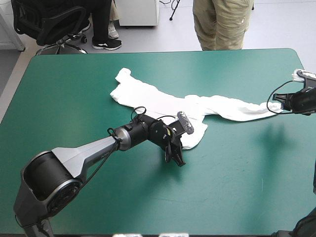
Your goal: Fold the cloth
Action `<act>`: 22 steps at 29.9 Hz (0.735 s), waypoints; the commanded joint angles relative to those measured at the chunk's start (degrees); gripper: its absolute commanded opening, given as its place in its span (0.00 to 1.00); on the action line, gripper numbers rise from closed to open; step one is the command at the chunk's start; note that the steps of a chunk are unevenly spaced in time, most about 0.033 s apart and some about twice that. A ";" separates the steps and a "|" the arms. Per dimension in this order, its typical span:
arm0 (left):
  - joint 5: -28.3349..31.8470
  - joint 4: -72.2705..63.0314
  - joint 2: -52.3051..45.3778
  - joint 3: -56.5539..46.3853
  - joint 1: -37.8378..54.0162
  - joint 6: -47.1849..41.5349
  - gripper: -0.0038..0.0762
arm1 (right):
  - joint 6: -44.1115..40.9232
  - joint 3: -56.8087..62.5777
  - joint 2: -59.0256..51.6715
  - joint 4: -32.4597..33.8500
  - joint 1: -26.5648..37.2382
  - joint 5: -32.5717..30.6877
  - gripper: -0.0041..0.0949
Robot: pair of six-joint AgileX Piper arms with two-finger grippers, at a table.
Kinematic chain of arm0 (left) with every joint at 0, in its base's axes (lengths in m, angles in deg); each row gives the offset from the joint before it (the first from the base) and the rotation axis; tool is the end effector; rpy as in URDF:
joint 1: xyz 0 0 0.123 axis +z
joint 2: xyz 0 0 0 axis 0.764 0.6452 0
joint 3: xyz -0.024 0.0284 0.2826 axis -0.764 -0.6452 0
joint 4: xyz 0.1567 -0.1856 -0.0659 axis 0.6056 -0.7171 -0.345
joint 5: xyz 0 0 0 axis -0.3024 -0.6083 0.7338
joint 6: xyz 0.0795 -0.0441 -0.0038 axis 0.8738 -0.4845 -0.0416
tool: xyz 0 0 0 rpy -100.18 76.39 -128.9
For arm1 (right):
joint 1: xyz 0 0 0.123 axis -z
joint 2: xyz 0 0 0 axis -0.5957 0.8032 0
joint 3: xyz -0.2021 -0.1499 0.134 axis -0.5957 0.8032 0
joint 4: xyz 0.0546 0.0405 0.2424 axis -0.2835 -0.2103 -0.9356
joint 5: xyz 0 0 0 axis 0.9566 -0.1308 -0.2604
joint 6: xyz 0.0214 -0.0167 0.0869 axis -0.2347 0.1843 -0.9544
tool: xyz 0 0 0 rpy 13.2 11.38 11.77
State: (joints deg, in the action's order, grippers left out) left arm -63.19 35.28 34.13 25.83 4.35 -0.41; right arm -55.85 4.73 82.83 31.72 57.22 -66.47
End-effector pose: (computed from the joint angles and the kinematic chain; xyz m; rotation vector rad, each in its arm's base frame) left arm 0.2688 -0.2946 0.1971 1.5127 2.2431 -0.3565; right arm 0.3713 -0.1217 0.2538 0.3321 2.5804 0.1005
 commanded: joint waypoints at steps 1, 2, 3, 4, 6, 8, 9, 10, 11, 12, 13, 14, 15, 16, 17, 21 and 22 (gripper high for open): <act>-7.06 -5.04 0.32 -0.66 -1.37 -0.74 0.04 | 0.55 -1.56 0.44 -1.44 0.42 4.16 0.42; -6.94 -5.04 0.32 -0.66 -1.37 -0.74 0.04 | 0.55 -1.56 1.15 -1.44 0.42 4.18 0.42; -6.94 -5.04 0.32 -0.66 -1.37 -0.74 0.04 | 0.55 -1.56 2.06 -1.58 0.42 4.18 0.41; -6.86 -5.04 0.32 -0.66 -1.37 -0.74 0.04 | 0.89 -1.56 2.88 -1.91 0.42 4.18 0.42; -6.58 -5.04 0.32 -0.66 -1.37 -0.63 0.04 | 1.97 -1.56 4.21 -3.15 0.42 4.07 0.42; -6.58 -5.04 0.32 -0.66 -1.37 -0.63 0.04 | 3.59 -1.56 4.96 -4.81 0.42 4.39 0.42; -6.58 -5.04 0.32 -0.66 -1.37 -0.63 0.04 | 4.18 -1.56 5.30 -5.72 0.42 4.52 0.42; -6.58 -5.04 0.32 -0.66 -1.37 -0.63 0.04 | 4.53 -1.68 5.45 -6.31 0.42 4.66 0.42; -6.58 -5.04 0.32 -0.66 -1.37 -0.63 0.04 | 4.53 -1.68 5.55 -6.47 0.42 5.08 0.42; -6.58 -5.04 0.32 -0.66 -1.37 -0.63 0.04 | 4.91 -1.68 5.55 -6.72 0.42 5.50 0.42; -6.58 -5.04 0.32 -0.66 -1.37 -0.63 0.04 | 5.79 -1.68 5.55 -7.36 0.42 5.78 0.42; -6.58 -5.04 0.32 -0.66 -1.37 -0.63 0.04 | 5.92 -1.68 5.55 -7.61 0.42 6.28 0.42; -6.69 -5.04 0.32 -0.66 -1.37 -0.63 0.04 | 5.92 -1.68 5.55 -7.58 0.42 6.56 0.42; -6.69 -5.04 0.32 -0.66 -1.37 -0.75 0.04 | 6.02 -1.68 5.55 -7.71 0.42 6.93 0.42; -6.69 -5.04 0.32 -0.66 -1.37 -0.75 0.04 | 6.02 -1.68 5.55 -7.77 0.42 7.31 0.42; -6.45 -5.04 0.32 -0.66 -1.37 -0.84 0.04 | 6.82 -1.68 6.27 -8.33 0.42 7.89 0.41; -6.15 -5.04 0.32 -0.66 -1.37 -0.84 0.04 | 7.10 -1.68 6.56 -8.59 0.42 8.03 0.41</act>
State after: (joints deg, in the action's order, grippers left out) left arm -63.14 35.17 34.17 25.83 4.35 -0.36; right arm -50.03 4.44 91.13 24.27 57.28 -60.10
